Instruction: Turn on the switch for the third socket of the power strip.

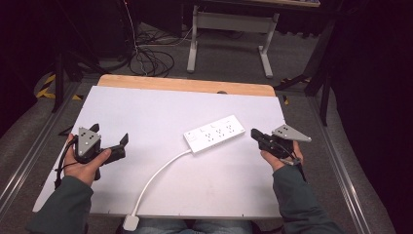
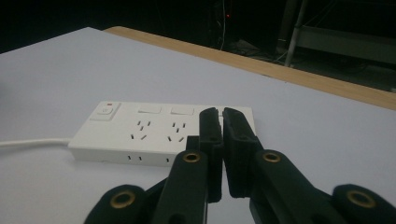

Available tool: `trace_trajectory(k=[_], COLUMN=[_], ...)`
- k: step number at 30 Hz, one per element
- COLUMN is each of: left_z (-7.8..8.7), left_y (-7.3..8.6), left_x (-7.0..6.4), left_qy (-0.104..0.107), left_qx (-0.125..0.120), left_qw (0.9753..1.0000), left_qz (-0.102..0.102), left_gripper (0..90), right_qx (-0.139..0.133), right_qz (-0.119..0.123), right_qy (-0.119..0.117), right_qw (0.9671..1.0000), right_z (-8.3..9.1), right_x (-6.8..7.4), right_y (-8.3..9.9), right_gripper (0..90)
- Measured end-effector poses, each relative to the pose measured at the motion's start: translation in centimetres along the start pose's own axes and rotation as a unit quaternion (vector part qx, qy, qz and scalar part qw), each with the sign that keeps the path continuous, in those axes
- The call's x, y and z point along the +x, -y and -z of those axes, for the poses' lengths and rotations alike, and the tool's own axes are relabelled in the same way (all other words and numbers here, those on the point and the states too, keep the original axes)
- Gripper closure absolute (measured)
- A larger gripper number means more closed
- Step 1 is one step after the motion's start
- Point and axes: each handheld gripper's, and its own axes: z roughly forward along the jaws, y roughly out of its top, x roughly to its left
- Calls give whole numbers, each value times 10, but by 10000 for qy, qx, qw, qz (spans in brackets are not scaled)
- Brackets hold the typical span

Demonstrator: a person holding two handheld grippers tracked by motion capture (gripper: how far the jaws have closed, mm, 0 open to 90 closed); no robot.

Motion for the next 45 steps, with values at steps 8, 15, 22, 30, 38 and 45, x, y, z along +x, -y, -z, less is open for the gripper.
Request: trace_trajectory(k=[8, 15, 22, 30, 38, 45], left_z=[0, 0, 0, 0, -1, -1], left_y=[0, 0, 0, 0, 0, 0], left_x=[0, 0, 0, 0, 0, 0], left_qy=[-3, -8, -10, -6, 8, 6], left_qx=[0, 14, 20, 6, 16, 15], left_qw=[10000, 10000, 10000, 10000, 10000, 10000], left_qz=[11, -8, -12, 17, 6, 16], left_gripper=[38, 38, 38, 38, 38, 38], right_qx=[-47, -49, -83, -73, -56, -41], right_qz=[4, 58, 30, -122, -204, -226], right_qy=[-91, -199, -195, -173, -236, -244], right_qw=[9999, 9998, 9998, 9997, 9995, 9994], right_z=[1, -1, -1, -1, -1, -1], right_x=[0, 1, 1, 1, -1, -4], right_y=[2, 4, 4, 4, 5, 7], right_gripper=[711, 601, 514, 482, 352, 299])
